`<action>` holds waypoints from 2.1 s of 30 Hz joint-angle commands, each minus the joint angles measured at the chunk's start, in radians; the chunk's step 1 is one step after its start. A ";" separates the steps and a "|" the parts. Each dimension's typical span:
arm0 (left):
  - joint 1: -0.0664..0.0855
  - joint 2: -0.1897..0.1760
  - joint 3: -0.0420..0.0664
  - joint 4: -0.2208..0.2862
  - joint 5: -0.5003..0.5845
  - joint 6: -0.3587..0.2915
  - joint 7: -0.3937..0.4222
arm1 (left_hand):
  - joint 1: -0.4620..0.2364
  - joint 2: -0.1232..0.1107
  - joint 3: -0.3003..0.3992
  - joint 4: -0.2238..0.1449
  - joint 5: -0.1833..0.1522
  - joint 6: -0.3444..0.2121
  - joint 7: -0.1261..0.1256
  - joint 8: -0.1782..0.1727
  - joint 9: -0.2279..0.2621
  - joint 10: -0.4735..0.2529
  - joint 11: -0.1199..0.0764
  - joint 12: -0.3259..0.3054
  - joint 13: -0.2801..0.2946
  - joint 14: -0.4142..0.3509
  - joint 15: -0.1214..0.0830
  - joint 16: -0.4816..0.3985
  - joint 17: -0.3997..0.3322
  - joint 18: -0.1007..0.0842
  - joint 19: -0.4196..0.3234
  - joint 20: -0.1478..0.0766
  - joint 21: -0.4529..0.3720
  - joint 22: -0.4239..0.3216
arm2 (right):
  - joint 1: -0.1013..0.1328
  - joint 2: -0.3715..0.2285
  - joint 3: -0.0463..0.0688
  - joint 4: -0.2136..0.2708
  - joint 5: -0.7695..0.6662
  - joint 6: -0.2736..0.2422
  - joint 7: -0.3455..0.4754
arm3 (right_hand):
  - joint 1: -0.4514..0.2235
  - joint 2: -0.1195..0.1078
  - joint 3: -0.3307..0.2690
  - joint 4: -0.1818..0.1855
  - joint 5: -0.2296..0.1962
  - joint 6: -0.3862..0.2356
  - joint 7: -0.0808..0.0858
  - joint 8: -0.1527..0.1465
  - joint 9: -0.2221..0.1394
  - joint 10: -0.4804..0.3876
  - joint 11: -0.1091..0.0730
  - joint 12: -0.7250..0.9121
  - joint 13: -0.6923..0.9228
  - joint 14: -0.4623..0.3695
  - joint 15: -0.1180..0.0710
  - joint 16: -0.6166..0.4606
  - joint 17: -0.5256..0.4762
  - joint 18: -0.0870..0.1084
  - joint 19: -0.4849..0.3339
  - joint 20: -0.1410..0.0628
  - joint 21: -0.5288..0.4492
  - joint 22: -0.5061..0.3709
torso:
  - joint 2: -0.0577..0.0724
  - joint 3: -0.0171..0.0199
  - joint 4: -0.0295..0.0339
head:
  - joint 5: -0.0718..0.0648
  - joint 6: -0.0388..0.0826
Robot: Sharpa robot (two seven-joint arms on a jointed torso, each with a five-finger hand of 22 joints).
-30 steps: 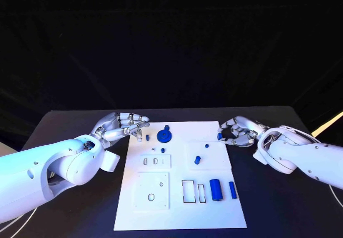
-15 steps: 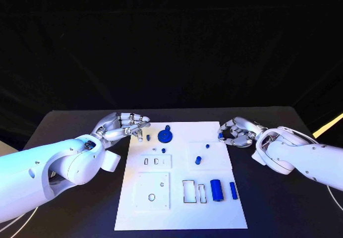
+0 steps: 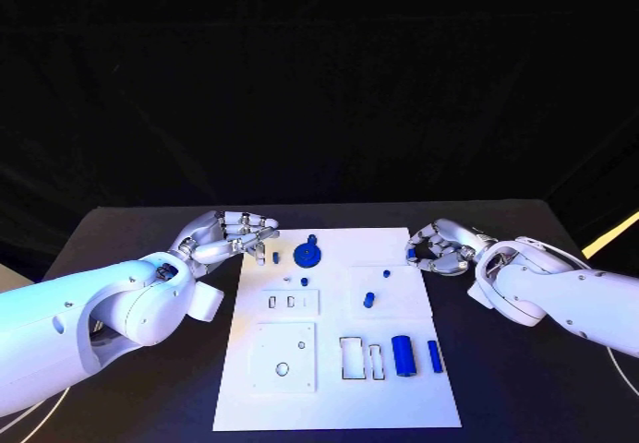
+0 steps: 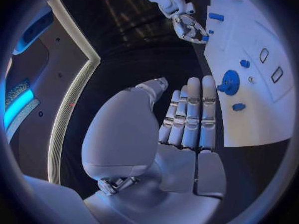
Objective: Assemble the parts on the task board
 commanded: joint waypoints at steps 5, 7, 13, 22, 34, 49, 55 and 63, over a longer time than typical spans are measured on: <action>0.000 0.001 0.000 0.001 -0.003 0.019 0.007 | 0.004 0.006 0.007 -0.001 -0.001 -0.001 0.001 -0.004 0.002 -0.002 -0.001 -0.003 0.002 -0.006 0.002 0.007 -0.002 0.015 -0.010 0.000 0.006 0.002 | -0.003 -0.004 -0.001 0.013 -0.010 -0.063 0.016 | -0.004 0.016 0.011 0.001 0.004 0.018 -0.007 0.014 0.006 0.059 -0.012 0.009 0.208 0.105 -0.012 0.006 0.263 -0.007 0.104 -0.010 0.004 0.263 | 0.000 0.0005 -0.0003 | 0.002 -0.001; 0.000 0.002 0.000 0.001 -0.003 0.020 0.006 | 0.004 0.006 0.007 -0.001 -0.001 -0.001 0.001 -0.004 0.002 -0.002 -0.001 -0.003 0.002 -0.006 0.002 0.007 -0.002 0.015 -0.010 0.000 0.006 0.002 | -0.001 -0.007 0.000 0.024 -0.014 -0.073 0.015 | -0.005 0.017 0.012 0.001 0.004 0.019 -0.007 0.015 0.007 0.059 -0.013 0.009 0.208 0.105 -0.012 0.006 0.263 -0.007 0.104 -0.011 0.004 0.263 | 0.000 0.0003 -0.0003 | 0.005 -0.001; 0.000 0.002 0.000 -0.003 -0.003 0.022 0.002 | 0.004 0.006 0.008 -0.001 -0.001 -0.001 0.002 -0.004 0.002 -0.002 -0.001 -0.003 0.002 -0.006 0.002 0.007 -0.002 0.015 -0.010 0.000 0.006 0.002 | 0.027 -0.005 0.003 0.069 -0.036 -0.087 -0.016 | -0.005 0.024 0.019 -0.001 0.008 0.024 -0.013 0.020 0.008 0.059 -0.018 0.009 0.207 0.104 -0.014 0.005 0.260 -0.007 0.104 -0.014 0.004 0.263 | -0.004 0.0009 -0.0035 | 0.019 -0.001; 0.000 0.012 -0.001 -0.014 -0.003 0.023 0.001 | 0.004 0.006 0.008 -0.001 -0.001 -0.001 0.002 -0.004 0.002 -0.002 -0.001 -0.003 0.002 -0.006 0.002 0.007 -0.002 0.015 -0.010 0.000 0.006 0.002 | 0.059 0.051 0.003 0.156 -0.091 -0.108 -0.109 | 0.000 0.029 0.040 -0.013 -0.026 0.027 -0.018 0.028 0.011 0.059 -0.023 0.007 0.207 0.104 -0.019 0.005 0.259 -0.007 0.104 -0.019 0.004 0.263 | -0.010 0.0015 -0.0057 | 0.027 -0.008; 0.000 0.037 -0.003 -0.043 -0.003 0.014 -0.001 | 0.003 0.006 0.008 -0.001 -0.002 -0.001 0.002 -0.005 0.003 -0.001 -0.001 -0.002 0.002 -0.005 0.002 0.008 -0.003 0.015 -0.011 0.000 0.008 0.003 | 0.043 0.226 -0.001 0.216 -0.159 -0.120 -0.267 | 0.001 0.033 0.049 -0.017 -0.029 0.030 -0.019 0.031 0.012 0.054 -0.025 0.001 0.201 0.102 -0.020 0.003 0.254 -0.007 0.104 -0.020 0.004 0.263 | -0.020 -0.0023 -0.0013 | 0.046 -0.029; 0.000 0.043 -0.004 -0.039 -0.003 0.002 -0.009 | -0.004 0.006 0.009 -0.004 -0.003 0.002 -0.005 -0.004 0.011 0.060 -0.015 0.042 0.024 0.008 -0.009 0.033 0.005 0.016 -0.012 -0.006 0.023 0.008 | -0.027 0.342 -0.012 0.198 -0.223 -0.079 -0.365 | -0.006 0.028 0.050 -0.017 -0.034 0.028 -0.018 0.032 0.012 0.054 -0.024 0.001 0.202 0.102 -0.020 0.002 0.250 -0.007 0.104 -0.020 0.004 0.263 | -0.017 -0.0010 -0.0008 | 0.058 -0.046; 0.000 0.043 -0.004 -0.037 -0.003 0.002 -0.011 | -0.004 0.006 0.008 -0.004 -0.003 0.002 -0.005 -0.004 0.011 0.062 -0.016 0.044 0.025 0.008 -0.009 0.034 0.006 0.016 -0.012 -0.007 0.024 0.008 | -0.049 0.363 -0.014 0.190 -0.253 -0.075 -0.389 | -0.009 0.025 0.050 -0.017 -0.035 0.028 -0.018 0.033 0.012 0.054 -0.024 0.001 0.202 0.102 -0.020 0.002 0.250 -0.007 0.104 -0.021 0.004 0.263 | -0.017 -0.0003 -0.0013 | 0.061 -0.053; 0.000 0.041 -0.004 -0.037 -0.003 0.001 -0.012 | -0.004 0.006 0.008 -0.004 -0.004 0.003 -0.006 -0.004 0.011 0.063 -0.017 0.046 0.026 0.009 -0.010 0.035 0.006 0.016 -0.012 -0.007 0.024 0.009 | -0.064 0.372 -0.015 0.188 -0.272 -0.059 -0.397 | -0.024 0.014 0.048 -0.016 -0.042 0.029 -0.019 0.037 0.013 0.054 -0.025 0.001 0.202 0.102 -0.020 0.002 0.250 -0.007 0.104 -0.021 0.004 0.263 | -0.018 0.0003 -0.0030 | 0.061 -0.061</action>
